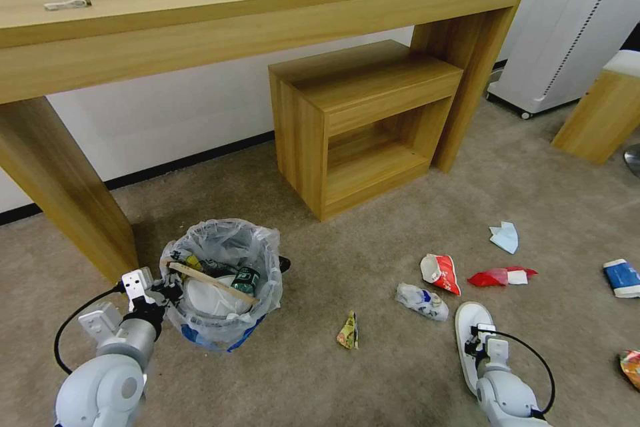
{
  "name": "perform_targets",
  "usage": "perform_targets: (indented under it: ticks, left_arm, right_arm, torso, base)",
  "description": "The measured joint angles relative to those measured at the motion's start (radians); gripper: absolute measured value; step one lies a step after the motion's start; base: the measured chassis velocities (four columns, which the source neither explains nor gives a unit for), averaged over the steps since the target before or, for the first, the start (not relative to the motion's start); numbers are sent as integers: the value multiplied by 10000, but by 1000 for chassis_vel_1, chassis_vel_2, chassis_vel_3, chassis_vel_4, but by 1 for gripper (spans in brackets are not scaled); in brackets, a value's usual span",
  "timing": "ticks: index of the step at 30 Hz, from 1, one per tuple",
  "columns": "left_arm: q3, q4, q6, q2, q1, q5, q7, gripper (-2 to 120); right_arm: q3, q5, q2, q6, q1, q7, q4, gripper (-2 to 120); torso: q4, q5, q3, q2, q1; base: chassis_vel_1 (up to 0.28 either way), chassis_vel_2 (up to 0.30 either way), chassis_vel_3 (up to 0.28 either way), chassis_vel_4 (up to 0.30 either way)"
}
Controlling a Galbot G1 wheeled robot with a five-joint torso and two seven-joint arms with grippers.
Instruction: Pick up the trash bin and place the garbage on the floor into it.
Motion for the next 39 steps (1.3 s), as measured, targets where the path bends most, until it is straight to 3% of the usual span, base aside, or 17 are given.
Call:
perform_targets:
  ticks: [8,32,35,37,38,39]
  left_arm:
    - [2,56,-3,-1,29,35,0,3]
    - [354,73,-7,-248,147,441,126,3]
    - [405,59,-9,-276,149,481,148,3]
    - [520,28,-12,-293,166,581,166,3]
    - [520,28,-12,-293,166,581,166,3]
    - [569,21,-13,-298,171,618,179,3]
  right_arm:
    - [-33,-39,1,306,-178,-221,134,0]
    - [37,960,-146,1510,-1305,-1058,2245,0]
    - [55,1201,-166,2007,-1380,-1546,2482,0]
    - [147,1483,-199,3050,-1430,-2980,2625,0]
    - [147,1483,-199,3050,-1430,-2980,2625,0]
    - [183,1599,-223,3487,-1452,-3636,2655,0]
  torso:
    - [0,1,0,0,0]
    - [0,1,0,0,-1]
    - [0,1,0,0,0]
    - [1,1,0,0,0]
    - [1,1,0,0,0]
    - [0,1,0,0,0]
  base:
    - [0,0,0,0]
    - [0,0,0,0]
    - [0,0,0,0]
    - [0,0,0,0]
    - [0,0,0,0]
    - [0,0,0,0]
